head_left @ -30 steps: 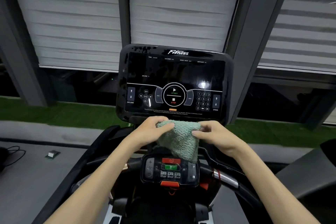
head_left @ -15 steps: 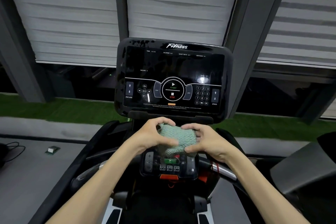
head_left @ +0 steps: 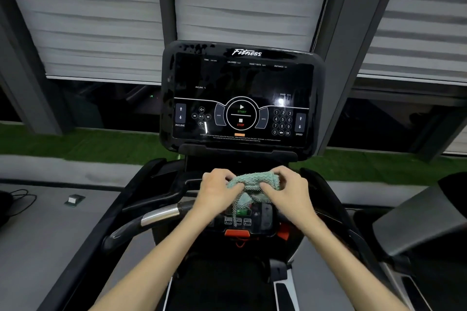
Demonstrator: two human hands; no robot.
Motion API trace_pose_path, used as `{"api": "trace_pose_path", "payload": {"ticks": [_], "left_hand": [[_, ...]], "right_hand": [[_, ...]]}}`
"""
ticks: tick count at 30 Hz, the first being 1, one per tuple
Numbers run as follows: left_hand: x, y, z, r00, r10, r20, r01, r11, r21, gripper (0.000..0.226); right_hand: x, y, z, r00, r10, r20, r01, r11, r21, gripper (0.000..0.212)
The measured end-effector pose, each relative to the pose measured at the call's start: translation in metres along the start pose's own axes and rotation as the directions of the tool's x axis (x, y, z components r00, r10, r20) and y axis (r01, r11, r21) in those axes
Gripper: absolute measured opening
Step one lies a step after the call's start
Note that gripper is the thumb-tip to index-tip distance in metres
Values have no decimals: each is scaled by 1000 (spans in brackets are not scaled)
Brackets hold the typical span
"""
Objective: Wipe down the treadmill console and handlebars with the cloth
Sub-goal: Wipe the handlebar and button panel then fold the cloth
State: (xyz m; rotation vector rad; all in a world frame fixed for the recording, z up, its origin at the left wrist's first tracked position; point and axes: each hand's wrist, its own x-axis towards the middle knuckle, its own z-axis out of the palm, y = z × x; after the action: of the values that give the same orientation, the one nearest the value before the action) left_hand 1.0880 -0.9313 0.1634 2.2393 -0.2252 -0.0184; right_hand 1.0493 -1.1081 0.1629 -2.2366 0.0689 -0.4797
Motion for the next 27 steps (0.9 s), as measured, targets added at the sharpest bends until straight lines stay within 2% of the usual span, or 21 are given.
{"api": "trace_pose_path", "payload": {"ticks": [2, 3, 5, 6, 8, 10, 12, 13, 14, 16, 18, 20, 22, 24, 25, 27], "left_hand": [[-2, 6, 9, 993, -116, -6, 115, 987, -108, 11], [-1, 9, 12, 983, -179, 38, 183, 949, -257, 17], [-3, 18, 13, 942, -260, 211, 334, 756, -563, 33], [-4, 17, 13, 934, -245, 260, 357, 672, -649, 37], [-9, 11, 12, 956, -177, 235, 293, 640, -710, 29], [-16, 1, 11, 969, -152, 193, 246, 631, -736, 21], [-22, -9, 11, 968, -115, 222, 246, 597, -763, 24], [-24, -14, 13, 965, -84, 247, 248, 591, -768, 25], [-26, -16, 14, 962, -45, 268, 242, 591, -769, 26], [-30, -18, 19, 957, -2, 289, 232, 604, -762, 28], [-32, -20, 24, 963, 21, 269, 188, 663, -724, 30], [-33, -25, 29, 977, 61, 203, 77, 791, -607, 32], [-33, -42, 31, 985, 164, 48, -143, 946, -292, 35], [-32, -67, 30, 937, 336, -99, -334, 942, 34, 45], [-31, -80, 29, 908, 398, -129, -378, 912, 157, 52], [-30, -107, 29, 871, 481, -102, -417, 832, 365, 70]], "right_hand": [[-8, -7, 11, 984, -147, -96, 140, 987, -77, 16], [-12, -9, 16, 971, -212, -112, 201, 975, -94, 19], [-21, -12, 24, 951, -301, -71, 294, 951, -98, 25], [-25, -13, 27, 944, -330, -13, 327, 940, -93, 28], [-35, -15, 29, 937, -340, 76, 341, 940, 2, 29], [-40, -17, 25, 977, -215, 5, 209, 954, 216, 24], [-41, -15, 21, 998, 27, -64, -1, 929, 371, 30], [-41, -15, 20, 989, 149, 12, -139, 883, 449, 41], [-42, -15, 20, 964, 227, 136, -264, 794, 548, 50], [-46, -12, 24, 918, 230, 323, -394, 613, 685, 51], [-52, -9, 30, 922, 166, 349, -378, 574, 726, 41], [-58, -5, 35, 931, 200, 305, -363, 566, 740, 35], [-61, 2, 38, 927, 290, 239, -369, 586, 721, 32], [-64, 11, 38, 908, 377, 184, -393, 612, 686, 30], [-66, 17, 36, 898, 411, 157, -402, 620, 674, 29], [-68, 25, 30, 880, 464, 106, -410, 626, 663, 28]]}}
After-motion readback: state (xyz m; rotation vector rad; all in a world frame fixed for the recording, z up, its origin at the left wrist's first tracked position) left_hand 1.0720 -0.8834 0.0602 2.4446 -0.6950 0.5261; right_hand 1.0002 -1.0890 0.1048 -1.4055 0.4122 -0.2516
